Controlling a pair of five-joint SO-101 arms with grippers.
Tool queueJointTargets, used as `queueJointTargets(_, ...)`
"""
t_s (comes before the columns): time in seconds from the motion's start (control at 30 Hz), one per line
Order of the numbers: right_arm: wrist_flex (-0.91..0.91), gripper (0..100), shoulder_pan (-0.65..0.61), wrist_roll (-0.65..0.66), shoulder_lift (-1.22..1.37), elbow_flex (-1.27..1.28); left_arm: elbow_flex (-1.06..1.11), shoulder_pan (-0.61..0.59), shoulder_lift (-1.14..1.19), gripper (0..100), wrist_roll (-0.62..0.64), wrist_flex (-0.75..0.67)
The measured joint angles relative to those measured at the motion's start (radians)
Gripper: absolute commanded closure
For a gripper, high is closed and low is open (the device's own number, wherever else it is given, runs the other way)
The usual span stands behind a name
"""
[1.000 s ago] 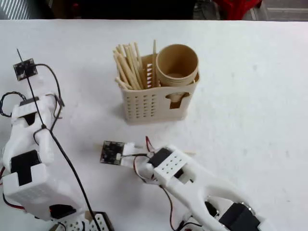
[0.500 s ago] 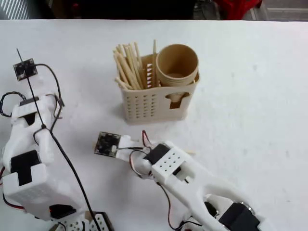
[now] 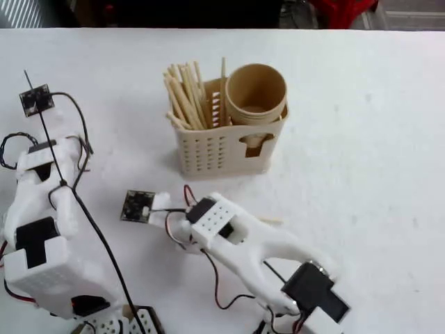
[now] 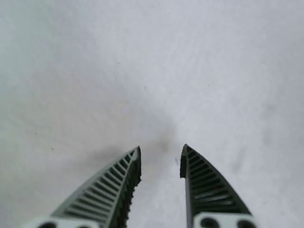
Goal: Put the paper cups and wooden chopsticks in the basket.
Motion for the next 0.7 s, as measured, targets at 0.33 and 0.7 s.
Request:
queueJointTargets(0.33,0.126,98.2,-0.002,-0.002,-0.072,-0.015,0.0,0.0,0.0,84,0.0,0.0)
queueJointTargets(0.7,0.282,98.3,-0.002,-0.002,-0.69,0.089,0.0,0.0,0.0,84,0.0,0.0)
